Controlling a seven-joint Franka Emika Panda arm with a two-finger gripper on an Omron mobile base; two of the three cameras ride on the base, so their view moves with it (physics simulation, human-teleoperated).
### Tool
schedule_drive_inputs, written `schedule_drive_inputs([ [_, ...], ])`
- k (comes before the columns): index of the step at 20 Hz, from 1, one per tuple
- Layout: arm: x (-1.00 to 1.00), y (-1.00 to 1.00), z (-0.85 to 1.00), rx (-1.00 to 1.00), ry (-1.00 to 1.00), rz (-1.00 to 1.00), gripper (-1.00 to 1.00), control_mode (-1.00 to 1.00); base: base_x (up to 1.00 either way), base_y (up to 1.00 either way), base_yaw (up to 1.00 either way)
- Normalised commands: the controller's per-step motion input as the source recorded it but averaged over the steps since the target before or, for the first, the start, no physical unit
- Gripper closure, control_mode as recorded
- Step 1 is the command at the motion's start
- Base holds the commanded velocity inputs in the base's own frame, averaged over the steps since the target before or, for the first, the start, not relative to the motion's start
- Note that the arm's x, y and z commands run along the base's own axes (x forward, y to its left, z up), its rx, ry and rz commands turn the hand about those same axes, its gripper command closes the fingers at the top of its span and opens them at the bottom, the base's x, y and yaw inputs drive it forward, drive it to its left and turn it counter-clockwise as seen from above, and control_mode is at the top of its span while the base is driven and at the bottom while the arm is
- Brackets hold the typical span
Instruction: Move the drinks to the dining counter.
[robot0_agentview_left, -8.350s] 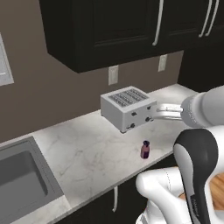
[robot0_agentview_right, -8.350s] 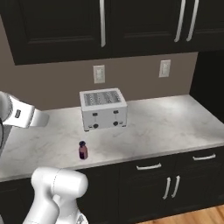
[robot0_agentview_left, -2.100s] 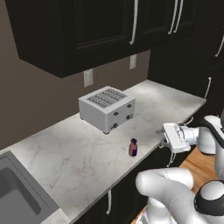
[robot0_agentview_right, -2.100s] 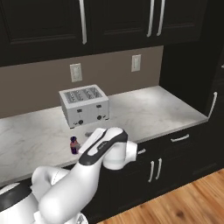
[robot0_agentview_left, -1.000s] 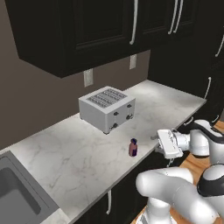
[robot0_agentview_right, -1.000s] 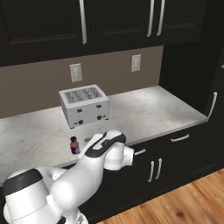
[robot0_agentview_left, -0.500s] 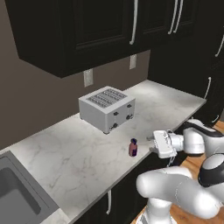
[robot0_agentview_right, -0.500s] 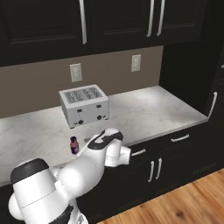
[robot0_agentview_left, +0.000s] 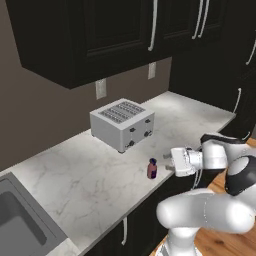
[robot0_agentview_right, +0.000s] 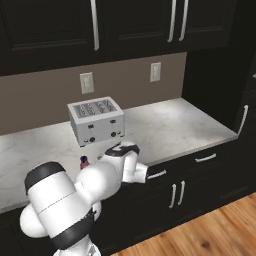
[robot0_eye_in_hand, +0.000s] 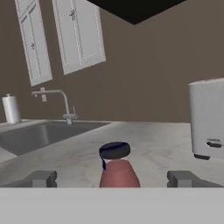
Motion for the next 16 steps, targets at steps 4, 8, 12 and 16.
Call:
schedule_drive_inputs([
  [4, 0.20, 0.00, -0.22, 0.00, 0.00, 0.00, -1.00, -1.00, 0.00, 0.00, 0.00],
  [8, 0.06, 0.00, -0.18, 0.00, 0.00, 0.00, -1.00, -1.00, 0.00, 0.00, 0.00],
  [12, 0.00, 0.00, -0.05, 0.00, 0.00, 0.00, -1.00, -1.00, 0.00, 0.00, 0.00],
  [16, 0.00, 0.07, 0.00, 0.00, 0.00, 0.00, -1.00, -1.00, 0.00, 0.00, 0.00],
])
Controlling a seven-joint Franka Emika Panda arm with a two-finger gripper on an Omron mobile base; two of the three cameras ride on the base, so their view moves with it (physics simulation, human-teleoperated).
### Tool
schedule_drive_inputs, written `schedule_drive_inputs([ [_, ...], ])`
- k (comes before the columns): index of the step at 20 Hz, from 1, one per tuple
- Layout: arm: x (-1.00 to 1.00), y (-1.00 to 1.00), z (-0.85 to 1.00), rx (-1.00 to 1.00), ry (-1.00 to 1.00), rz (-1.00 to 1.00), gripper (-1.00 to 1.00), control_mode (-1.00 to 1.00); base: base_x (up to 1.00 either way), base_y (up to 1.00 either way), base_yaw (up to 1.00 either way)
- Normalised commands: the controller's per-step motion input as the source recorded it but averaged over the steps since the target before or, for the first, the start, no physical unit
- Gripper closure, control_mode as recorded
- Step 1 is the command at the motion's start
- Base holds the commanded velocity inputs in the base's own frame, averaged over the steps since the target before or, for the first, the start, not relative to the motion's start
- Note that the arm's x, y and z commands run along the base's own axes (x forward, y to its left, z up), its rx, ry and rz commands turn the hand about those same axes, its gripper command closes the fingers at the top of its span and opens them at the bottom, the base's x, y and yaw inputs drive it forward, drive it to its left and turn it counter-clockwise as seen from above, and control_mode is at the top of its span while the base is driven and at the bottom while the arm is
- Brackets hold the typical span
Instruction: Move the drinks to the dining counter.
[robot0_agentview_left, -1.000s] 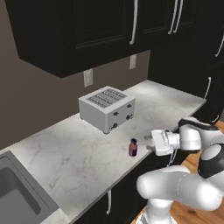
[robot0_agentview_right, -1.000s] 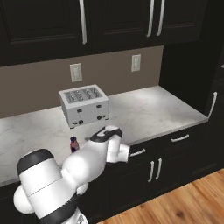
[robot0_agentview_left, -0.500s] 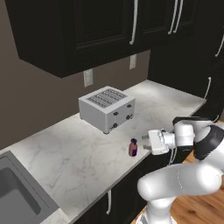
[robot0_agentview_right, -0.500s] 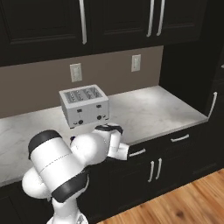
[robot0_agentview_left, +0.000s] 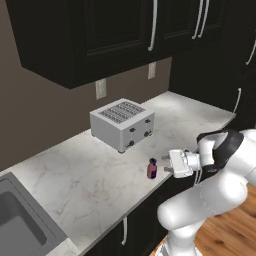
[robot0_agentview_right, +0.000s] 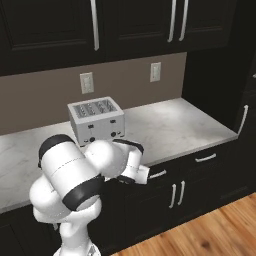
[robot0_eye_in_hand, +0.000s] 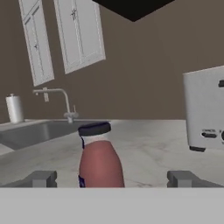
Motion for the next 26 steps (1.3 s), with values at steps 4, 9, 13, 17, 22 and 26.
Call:
schedule_drive_inputs([
  [4, 0.00, 0.11, -0.06, 0.00, 0.00, 0.00, -1.00, -1.00, 0.00, 0.00, 0.00],
  [9, 0.00, 0.21, -0.10, 0.00, 0.00, 0.00, -1.00, -1.00, 0.00, 0.00, 0.00],
  [13, 0.00, 0.03, -0.02, 0.00, 0.00, 0.00, -1.00, -1.00, 0.00, 0.00, 0.00],
  [17, 0.00, 0.00, 0.00, 0.00, 0.00, 0.00, -1.00, -1.00, 0.00, 0.00, 0.00],
  [22, 0.00, 0.05, 0.00, 0.00, 0.00, 0.00, -1.00, -1.00, 0.00, 0.00, 0.00],
  [26, 0.21, 0.13, -0.03, 0.00, 0.00, 0.00, -1.00, -1.00, 0.00, 0.00, 0.00],
])
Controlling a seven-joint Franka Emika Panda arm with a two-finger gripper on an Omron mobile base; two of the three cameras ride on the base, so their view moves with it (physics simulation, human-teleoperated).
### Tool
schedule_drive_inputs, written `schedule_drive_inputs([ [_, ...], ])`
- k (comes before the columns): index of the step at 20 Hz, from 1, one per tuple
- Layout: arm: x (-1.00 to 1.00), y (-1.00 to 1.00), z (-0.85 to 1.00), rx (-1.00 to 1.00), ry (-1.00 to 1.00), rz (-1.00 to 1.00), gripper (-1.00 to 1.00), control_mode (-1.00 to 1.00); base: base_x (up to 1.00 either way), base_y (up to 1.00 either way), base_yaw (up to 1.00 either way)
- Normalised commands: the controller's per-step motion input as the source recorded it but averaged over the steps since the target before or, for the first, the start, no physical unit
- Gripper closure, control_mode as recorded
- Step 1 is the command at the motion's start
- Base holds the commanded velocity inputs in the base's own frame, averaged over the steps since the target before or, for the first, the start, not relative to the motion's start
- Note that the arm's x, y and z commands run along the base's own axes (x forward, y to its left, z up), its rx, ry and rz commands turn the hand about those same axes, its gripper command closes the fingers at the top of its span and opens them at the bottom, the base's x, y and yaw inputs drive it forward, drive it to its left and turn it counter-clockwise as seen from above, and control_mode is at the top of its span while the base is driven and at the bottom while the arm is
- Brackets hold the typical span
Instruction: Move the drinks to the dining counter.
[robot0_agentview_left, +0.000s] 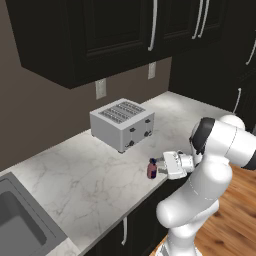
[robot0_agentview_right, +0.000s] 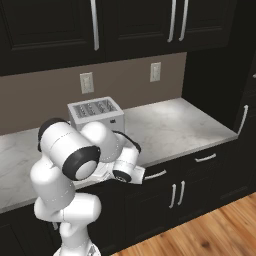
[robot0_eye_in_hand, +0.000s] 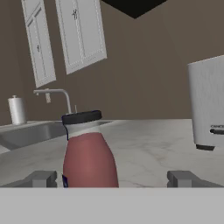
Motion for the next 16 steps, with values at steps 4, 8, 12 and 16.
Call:
schedule_drive_inputs([
  [4, 0.30, 0.01, -0.03, 0.00, 0.00, 0.00, -1.00, -1.00, 0.00, 0.00, 0.00],
  [8, 0.14, 0.00, -0.03, 0.00, 0.00, 0.00, -1.00, -1.00, 0.00, 0.00, 0.00],
  [12, 0.00, 0.00, -0.06, 0.00, 0.00, 0.00, -1.00, -1.00, 0.00, 0.00, 0.00],
  [16, -0.15, -0.01, -0.10, 0.00, 0.00, 0.00, -1.00, -1.00, 0.00, 0.00, 0.00],
])
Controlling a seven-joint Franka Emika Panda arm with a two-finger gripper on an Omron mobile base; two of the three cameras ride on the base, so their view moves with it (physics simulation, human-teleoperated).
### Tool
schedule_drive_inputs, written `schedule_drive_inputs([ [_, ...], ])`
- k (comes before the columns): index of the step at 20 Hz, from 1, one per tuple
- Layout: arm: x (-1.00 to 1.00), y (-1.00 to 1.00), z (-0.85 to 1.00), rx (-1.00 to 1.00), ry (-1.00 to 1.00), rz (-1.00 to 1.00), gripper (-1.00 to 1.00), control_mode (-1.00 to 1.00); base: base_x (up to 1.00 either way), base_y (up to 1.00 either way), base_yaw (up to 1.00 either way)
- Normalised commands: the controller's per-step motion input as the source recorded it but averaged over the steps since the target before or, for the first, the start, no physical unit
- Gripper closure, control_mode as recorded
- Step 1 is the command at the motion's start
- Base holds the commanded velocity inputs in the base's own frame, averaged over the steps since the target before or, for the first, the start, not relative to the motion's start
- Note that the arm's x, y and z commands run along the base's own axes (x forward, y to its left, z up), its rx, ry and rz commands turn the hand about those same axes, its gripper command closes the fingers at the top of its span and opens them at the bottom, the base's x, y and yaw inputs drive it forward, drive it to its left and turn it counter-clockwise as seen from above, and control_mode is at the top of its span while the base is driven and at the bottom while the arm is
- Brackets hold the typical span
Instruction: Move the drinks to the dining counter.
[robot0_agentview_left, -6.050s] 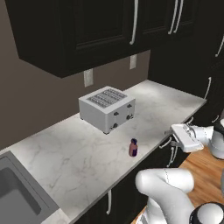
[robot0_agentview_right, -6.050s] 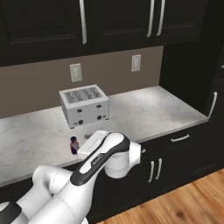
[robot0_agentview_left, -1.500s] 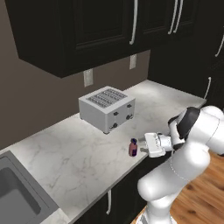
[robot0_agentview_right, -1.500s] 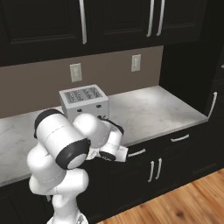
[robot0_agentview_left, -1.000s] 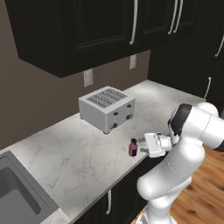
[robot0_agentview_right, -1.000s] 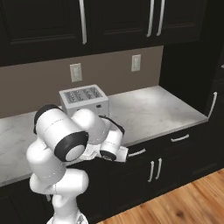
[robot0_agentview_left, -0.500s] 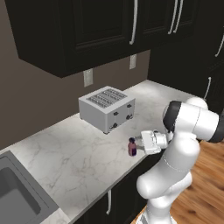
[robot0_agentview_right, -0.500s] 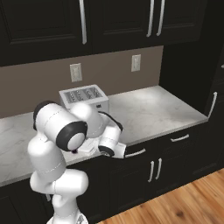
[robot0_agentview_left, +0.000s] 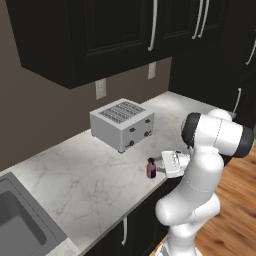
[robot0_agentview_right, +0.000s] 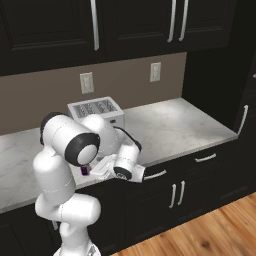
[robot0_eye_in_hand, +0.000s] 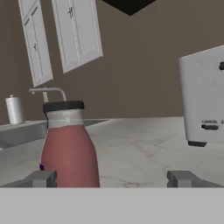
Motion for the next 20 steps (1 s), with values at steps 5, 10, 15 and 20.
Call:
schedule_drive_inputs([
  [5, -0.08, -0.04, -0.01, 0.00, 0.00, 0.00, -1.00, -1.00, 0.00, 0.00, 0.00],
  [10, 0.00, 0.03, 0.00, 0.00, 0.00, 0.00, -1.00, -1.00, 0.00, 0.00, 0.00],
  [15, 0.00, 0.11, 0.00, 0.00, 0.00, 0.00, -1.00, -1.00, 0.00, 0.00, 0.00],
  [20, -0.19, 0.02, 0.00, 0.00, 0.00, 0.00, -1.00, -1.00, 0.00, 0.00, 0.00],
])
